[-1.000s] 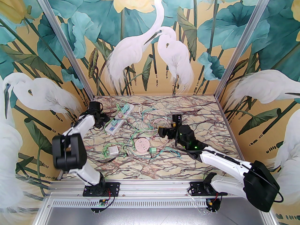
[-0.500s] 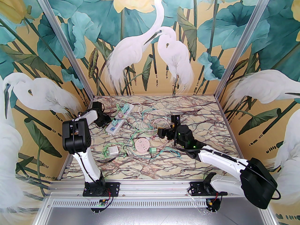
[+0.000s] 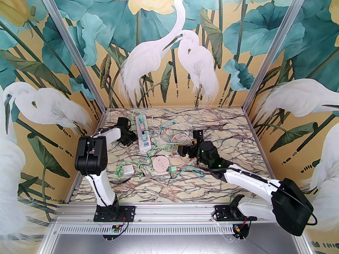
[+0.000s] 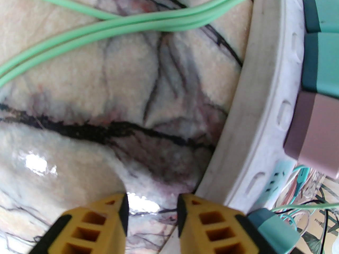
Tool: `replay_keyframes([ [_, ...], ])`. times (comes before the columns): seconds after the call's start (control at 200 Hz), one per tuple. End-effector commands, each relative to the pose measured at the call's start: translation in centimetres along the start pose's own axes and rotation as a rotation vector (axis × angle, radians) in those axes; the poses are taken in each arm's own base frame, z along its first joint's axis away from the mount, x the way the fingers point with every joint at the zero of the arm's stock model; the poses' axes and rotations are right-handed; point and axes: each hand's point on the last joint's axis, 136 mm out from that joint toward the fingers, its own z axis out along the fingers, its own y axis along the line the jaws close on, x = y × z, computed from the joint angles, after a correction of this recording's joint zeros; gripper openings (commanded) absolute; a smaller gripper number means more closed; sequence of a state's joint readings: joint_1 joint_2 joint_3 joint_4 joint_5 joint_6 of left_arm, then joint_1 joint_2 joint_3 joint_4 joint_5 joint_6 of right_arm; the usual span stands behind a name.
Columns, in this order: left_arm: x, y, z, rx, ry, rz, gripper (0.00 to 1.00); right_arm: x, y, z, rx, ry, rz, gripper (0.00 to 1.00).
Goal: Pull the plug off the socket
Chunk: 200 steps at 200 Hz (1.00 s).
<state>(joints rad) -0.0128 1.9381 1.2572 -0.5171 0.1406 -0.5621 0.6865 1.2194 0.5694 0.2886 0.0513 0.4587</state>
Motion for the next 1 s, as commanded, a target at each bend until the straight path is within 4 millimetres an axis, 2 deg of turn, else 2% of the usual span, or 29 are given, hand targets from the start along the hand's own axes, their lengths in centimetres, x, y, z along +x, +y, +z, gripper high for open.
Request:
replay_keyframes([
  [0.0, 0.8, 0.5, 1.0, -0.061, 0.051, -0.027, 0.39, -0.7, 0.3, 0.1, -0.012, -0.011, 0.018, 0.99],
  [0.19, -2.7, 0.7, 1.5, -0.069, 0.018, -0.107, 0.39, -0.4, 0.1, 0.4, -0.004, -0.002, 0.011, 0.99],
  [0.325, -4.9, -0.5, 2.2, -0.078, 0.019, -0.092, 0.39, -0.1, 0.1, 0.9, -0.005, 0.012, 0.009, 0.99],
  [0.495, -6.0, -1.0, 3.4, -0.083, 0.015, -0.091, 0.4, 0.3, -0.1, 1.5, 0.005, 0.029, 0.003, 0.99],
  [0.655, -4.6, -2.7, 4.3, -0.072, 0.03, -0.009, 0.4, 0.6, -0.1, 1.9, 0.004, 0.041, 0.006, 0.99],
  [0.805, -1.4, -5.2, 4.6, -0.007, 0.067, 0.044, 0.39, 0.7, 0.0, 2.0, -0.003, 0.047, 0.01, 0.99],
  [0.995, 2.9, -8.3, 3.6, 0.059, 0.092, 0.06, 0.39, 0.7, 0.0, 2.0, -0.001, 0.046, 0.012, 0.99],
])
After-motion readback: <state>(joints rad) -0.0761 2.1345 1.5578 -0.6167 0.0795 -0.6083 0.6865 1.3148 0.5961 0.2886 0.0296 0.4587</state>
